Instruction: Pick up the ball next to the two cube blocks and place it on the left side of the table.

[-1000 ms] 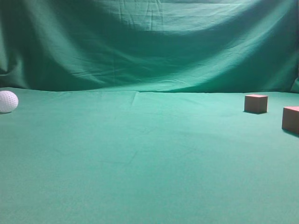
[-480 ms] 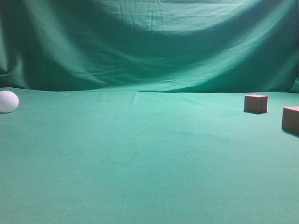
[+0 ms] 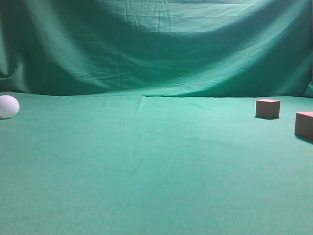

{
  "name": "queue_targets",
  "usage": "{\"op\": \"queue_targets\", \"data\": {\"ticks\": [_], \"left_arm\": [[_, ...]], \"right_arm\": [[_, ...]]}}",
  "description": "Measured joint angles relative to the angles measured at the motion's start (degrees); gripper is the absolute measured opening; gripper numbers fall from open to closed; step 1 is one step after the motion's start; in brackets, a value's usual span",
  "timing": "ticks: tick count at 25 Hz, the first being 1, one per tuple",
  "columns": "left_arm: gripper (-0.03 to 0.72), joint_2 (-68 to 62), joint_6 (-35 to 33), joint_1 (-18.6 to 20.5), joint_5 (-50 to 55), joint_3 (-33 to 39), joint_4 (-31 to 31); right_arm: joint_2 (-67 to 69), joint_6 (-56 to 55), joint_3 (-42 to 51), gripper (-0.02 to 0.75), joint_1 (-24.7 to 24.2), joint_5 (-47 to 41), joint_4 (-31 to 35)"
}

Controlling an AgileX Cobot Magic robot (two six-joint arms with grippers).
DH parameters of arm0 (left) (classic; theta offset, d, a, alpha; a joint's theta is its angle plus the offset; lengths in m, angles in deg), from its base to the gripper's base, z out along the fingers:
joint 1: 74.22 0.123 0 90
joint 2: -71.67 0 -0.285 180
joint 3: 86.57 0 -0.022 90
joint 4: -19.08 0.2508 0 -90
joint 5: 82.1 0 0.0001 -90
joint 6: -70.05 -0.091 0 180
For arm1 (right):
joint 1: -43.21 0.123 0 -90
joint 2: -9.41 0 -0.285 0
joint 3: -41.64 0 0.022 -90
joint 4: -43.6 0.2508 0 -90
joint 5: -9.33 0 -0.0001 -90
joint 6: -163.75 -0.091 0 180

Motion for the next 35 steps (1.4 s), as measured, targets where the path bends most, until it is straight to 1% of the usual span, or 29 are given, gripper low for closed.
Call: {"op": "queue_targets", "data": {"ticks": [3, 6, 8, 12, 14, 17, 20, 22, 24, 31, 35], "left_arm": [[0.000, 0.00, 0.00, 0.00, 0.00, 0.00, 0.00], [0.000, 0.00, 0.00, 0.00, 0.00, 0.00, 0.00], [0.000, 0.00, 0.00, 0.00, 0.00, 0.00, 0.00], [0.000, 0.00, 0.00, 0.00, 0.00, 0.00, 0.00], [0.000, 0.00, 0.00, 0.00, 0.00, 0.00, 0.00], [0.000, 0.00, 0.00, 0.00, 0.00, 0.00, 0.00], [0.000, 0.00, 0.00, 0.00, 0.00, 0.00, 0.00], [0.000, 0.00, 0.00, 0.00, 0.00, 0.00, 0.00], [0.000, 0.00, 0.00, 0.00, 0.00, 0.00, 0.00], [0.000, 0.00, 0.00, 0.00, 0.00, 0.00, 0.00], [0.000, 0.00, 0.00, 0.00, 0.00, 0.00, 0.00]], "right_arm": [[-6.49, -0.13, 6.23, 0.000, 0.00, 3.83, -2.06], [-12.65, -0.35, 13.38, 0.000, -0.09, 10.78, -5.93], [-16.25, -0.48, 18.54, 0.000, -2.03, 15.20, -7.99], [-21.96, -0.48, 29.83, 0.000, -11.38, 24.28, -9.02], [-23.89, -0.96, 35.09, 0.000, -17.21, 29.12, -9.07], [-26.41, -4.93, 42.98, 0.000, -24.77, 34.02, -9.07], [-28.64, -7.62, 49.38, 0.000, -30.29, 36.96, -9.07], [-28.89, -7.83, 53.02, 0.000, -32.76, 38.82, -9.07], [-28.89, -7.86, 55.42, 0.000, -34.14, 39.76, -9.07], [-28.89, -7.86, 55.76, 0.000, -38.56, 39.28, -9.07], [-28.89, -7.86, 55.76, 0.000, -39.06, 38.95, -9.07]]}}
